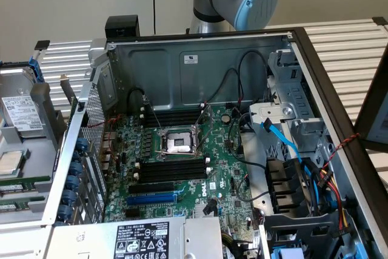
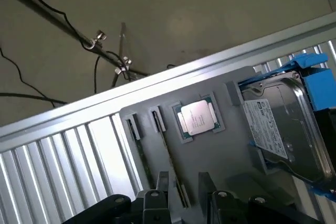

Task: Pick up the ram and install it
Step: 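Pick up the ram and move it above insertion slot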

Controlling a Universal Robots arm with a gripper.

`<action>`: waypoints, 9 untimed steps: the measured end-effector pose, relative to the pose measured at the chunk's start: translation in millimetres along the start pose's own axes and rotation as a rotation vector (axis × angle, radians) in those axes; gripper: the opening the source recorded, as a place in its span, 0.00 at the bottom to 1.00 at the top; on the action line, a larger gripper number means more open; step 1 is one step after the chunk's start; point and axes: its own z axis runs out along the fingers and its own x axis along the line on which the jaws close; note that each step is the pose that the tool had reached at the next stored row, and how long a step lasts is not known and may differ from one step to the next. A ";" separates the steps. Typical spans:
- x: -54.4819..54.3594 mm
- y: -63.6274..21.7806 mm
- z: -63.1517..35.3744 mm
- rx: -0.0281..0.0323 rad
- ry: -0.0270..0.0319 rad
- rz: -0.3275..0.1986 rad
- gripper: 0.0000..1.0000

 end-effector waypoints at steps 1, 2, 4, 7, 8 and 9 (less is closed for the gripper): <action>0.0 0.0 0.1 0.0025 0.0065 -0.009 0.36; 0.0 0.0 0.2 0.0053 0.0140 -0.017 0.36; 0.0 0.0 0.2 0.0111 0.0305 -0.032 0.36; 0.1 0.1 0.2 0.0297 0.0513 -0.049 0.36; 0.0 0.1 0.2 0.0412 0.0548 -0.054 0.36; 0.0 0.0 0.2 0.0552 0.0566 -0.059 0.36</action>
